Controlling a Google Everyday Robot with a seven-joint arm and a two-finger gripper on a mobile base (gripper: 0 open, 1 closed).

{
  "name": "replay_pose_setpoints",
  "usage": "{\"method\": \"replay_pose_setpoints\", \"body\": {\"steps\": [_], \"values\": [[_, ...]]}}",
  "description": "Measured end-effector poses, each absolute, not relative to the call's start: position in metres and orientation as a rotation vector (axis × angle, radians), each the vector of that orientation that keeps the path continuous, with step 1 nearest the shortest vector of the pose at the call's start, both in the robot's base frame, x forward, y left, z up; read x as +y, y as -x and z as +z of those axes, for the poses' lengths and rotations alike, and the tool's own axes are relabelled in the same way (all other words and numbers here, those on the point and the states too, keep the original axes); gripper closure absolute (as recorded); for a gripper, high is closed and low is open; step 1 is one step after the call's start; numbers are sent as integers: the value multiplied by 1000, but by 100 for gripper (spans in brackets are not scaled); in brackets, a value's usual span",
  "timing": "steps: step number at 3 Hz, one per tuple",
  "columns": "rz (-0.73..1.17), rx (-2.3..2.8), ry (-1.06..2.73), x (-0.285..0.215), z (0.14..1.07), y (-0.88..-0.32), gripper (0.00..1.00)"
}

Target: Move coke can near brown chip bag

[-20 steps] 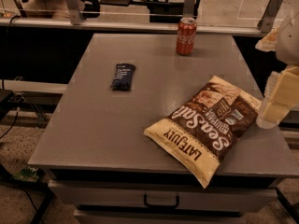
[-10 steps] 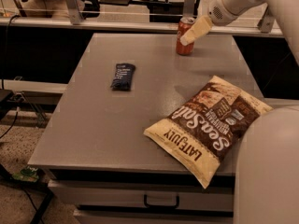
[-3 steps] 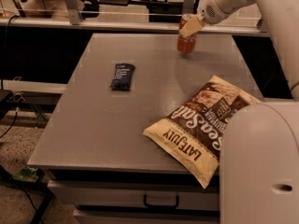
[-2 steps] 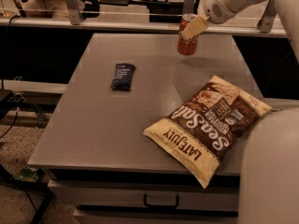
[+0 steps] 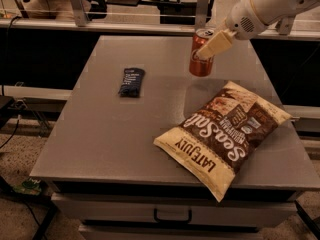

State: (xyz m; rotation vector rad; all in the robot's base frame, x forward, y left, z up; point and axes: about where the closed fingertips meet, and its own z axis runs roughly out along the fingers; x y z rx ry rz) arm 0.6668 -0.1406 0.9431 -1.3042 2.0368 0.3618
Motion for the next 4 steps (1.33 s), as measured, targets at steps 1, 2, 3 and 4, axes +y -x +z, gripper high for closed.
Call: {"method": "replay_pose_setpoints", "body": {"steps": [1, 2, 3, 4], "values": [[373, 2031, 1342, -146, 938, -637, 97], [359, 2050, 1364, -149, 927, -624, 74], [370, 2064, 1382, -149, 914, -621, 51], [373, 2073, 1381, -150, 906, -620, 28]]}}
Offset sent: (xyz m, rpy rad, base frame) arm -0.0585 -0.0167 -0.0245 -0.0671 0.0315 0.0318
